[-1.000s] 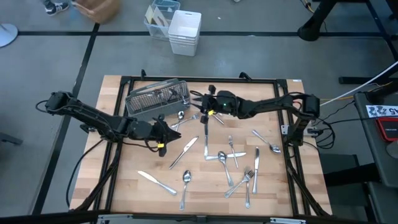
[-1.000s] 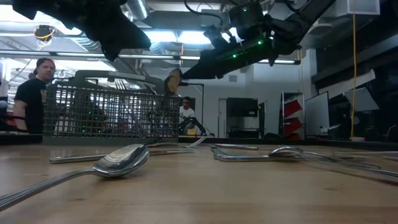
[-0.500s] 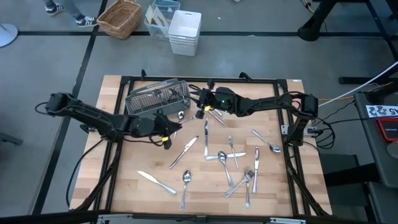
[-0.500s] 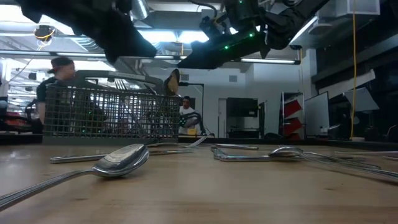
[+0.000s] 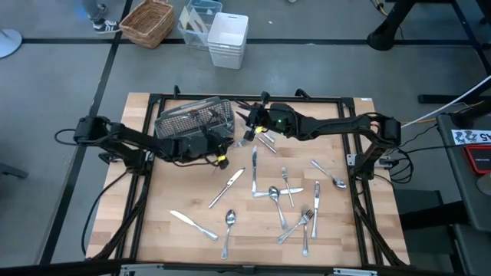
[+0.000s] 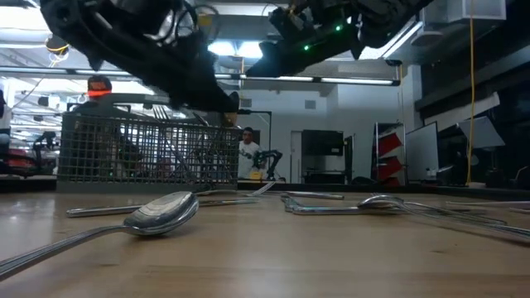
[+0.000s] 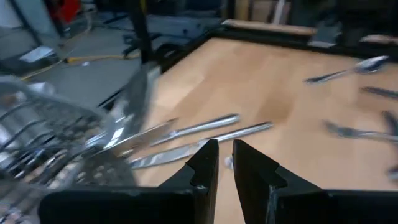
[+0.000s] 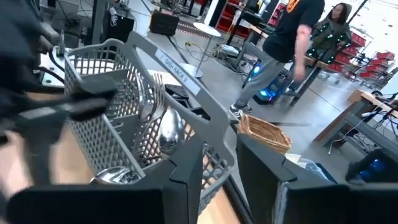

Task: Sort silverware
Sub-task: Put the silver spoon into the silverware rack

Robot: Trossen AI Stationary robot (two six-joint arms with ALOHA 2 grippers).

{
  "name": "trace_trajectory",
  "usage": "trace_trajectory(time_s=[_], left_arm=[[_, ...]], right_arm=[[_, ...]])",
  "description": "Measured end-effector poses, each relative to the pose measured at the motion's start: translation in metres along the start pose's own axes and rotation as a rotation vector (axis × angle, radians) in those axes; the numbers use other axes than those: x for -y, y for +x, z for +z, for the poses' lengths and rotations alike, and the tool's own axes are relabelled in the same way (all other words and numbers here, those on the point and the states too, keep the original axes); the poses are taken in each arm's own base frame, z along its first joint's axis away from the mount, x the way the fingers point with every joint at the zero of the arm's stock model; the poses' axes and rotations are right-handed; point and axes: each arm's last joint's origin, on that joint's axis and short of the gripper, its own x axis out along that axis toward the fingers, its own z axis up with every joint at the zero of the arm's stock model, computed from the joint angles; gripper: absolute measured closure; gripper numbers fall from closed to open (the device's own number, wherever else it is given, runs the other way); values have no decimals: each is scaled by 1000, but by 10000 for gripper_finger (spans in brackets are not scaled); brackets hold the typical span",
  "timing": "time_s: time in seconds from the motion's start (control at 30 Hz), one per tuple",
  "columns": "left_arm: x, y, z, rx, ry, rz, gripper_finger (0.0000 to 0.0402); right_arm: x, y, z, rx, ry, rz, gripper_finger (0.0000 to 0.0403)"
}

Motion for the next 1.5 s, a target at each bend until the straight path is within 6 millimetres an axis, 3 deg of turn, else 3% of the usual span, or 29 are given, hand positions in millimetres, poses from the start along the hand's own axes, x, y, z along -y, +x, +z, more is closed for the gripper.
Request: trace_trajectory(time_s=[0.23,0.77,1.0,1.27,1.5], left_arm=[[-17,13,5,63,-35,69,359],[-32,17,15,145,-88,148,359],[-18,-5,29,194,-51,66,359],[1,-45,19,-16,-166,-91,359],[0,-47,-14,-335,-258,-75,359]], right_arm=[[5,-9,7,-18,-4,7,302],[-1,-11,-11,-194,-27,66,302],[-3,-14,-18,-277,-47,95,302],[-4,-20,-25,-372,-69,138,302],[-4,-21,-27,-395,-75,149,302]])
